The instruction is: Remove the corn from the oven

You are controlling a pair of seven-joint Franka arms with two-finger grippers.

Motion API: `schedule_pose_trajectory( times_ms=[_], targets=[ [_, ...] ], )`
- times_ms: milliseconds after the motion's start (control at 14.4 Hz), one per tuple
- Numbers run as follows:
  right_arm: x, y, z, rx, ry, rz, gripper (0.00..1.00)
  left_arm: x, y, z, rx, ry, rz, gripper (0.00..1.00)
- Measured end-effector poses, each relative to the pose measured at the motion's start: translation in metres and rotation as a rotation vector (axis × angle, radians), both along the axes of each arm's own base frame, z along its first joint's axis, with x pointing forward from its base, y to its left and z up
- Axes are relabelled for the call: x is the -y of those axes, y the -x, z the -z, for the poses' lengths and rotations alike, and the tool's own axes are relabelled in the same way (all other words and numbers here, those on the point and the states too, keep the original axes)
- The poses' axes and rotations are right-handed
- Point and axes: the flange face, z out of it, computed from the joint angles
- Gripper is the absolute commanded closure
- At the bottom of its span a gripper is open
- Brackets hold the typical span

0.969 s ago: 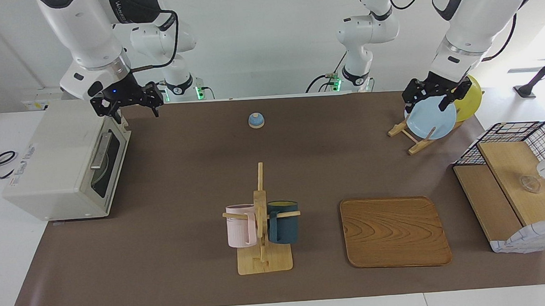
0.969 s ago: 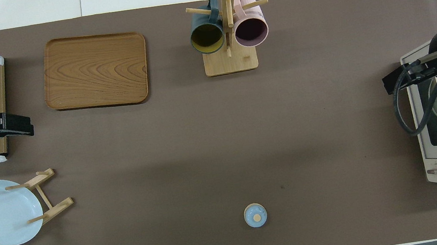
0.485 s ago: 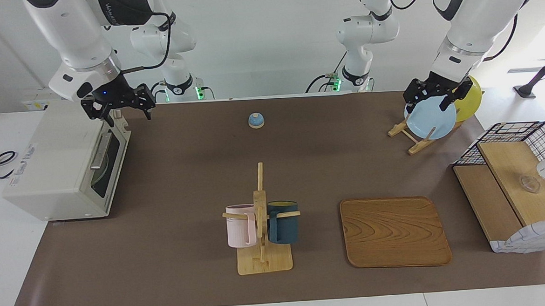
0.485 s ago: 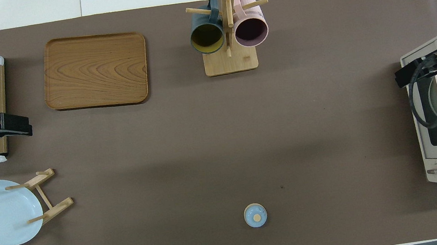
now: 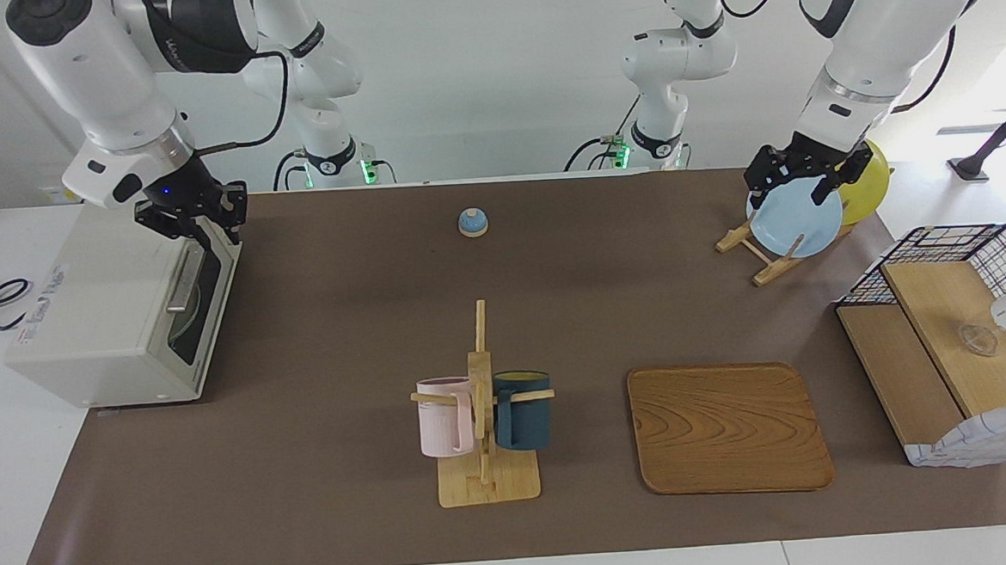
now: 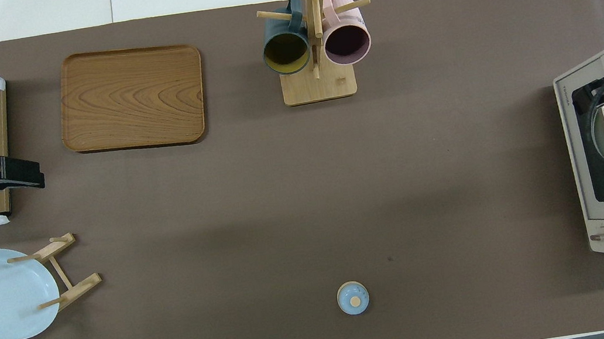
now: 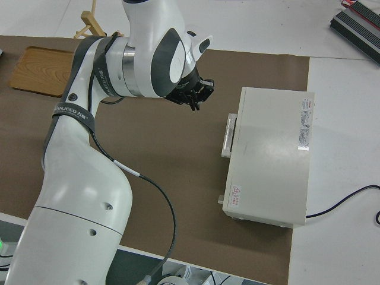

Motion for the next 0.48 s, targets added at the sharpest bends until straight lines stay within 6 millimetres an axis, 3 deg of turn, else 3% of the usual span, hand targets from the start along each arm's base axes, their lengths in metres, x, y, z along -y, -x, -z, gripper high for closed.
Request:
schedule_pose_trajectory(
  times_ms=[208, 485],
  targets=[
    [0.018, 0.018, 0.034, 0.009, 0.079, 0.034, 1.00, 0.000, 0.000, 0.000, 0.000, 0.000, 0.000, 0.00],
    [0.040, 0.029, 0.055, -0.018, 0.087, 0.076, 1.00, 0.000, 0.000, 0.000, 0.000, 0.000, 0.000, 0.00]
  ],
)
